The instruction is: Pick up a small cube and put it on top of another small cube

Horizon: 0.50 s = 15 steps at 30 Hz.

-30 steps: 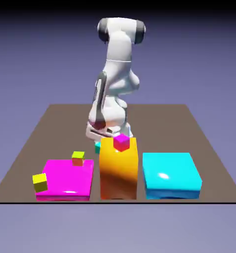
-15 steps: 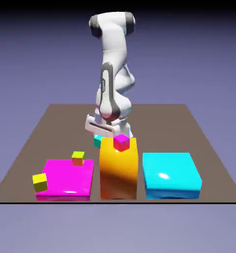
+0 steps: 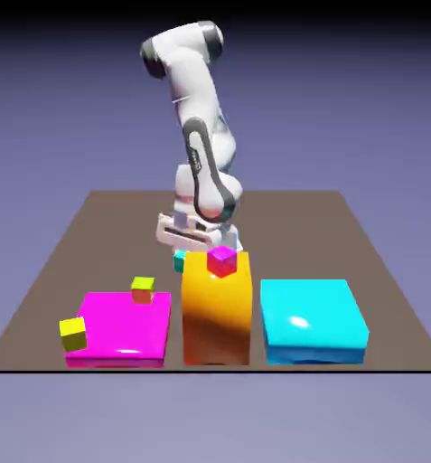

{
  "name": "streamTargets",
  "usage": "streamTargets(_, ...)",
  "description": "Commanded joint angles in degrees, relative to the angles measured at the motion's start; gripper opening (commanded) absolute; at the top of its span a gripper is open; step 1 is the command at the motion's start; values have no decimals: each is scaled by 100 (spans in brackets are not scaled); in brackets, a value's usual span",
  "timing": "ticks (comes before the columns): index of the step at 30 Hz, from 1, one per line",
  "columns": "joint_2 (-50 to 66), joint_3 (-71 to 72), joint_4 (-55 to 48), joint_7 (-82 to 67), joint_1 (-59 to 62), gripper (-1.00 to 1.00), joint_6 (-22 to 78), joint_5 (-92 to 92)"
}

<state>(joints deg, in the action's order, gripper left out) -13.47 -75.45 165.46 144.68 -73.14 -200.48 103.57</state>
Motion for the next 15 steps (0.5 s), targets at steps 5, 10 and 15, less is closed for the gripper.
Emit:
streamTargets(5,664,-100,-847,-811,633,-100,514,-201)
streamTargets(10,1615,-166,-1543,-390,1118,-100,1760,-742)
streamTargets(15,2567,-232,-2239,32,1603,-100,3006,-1283)
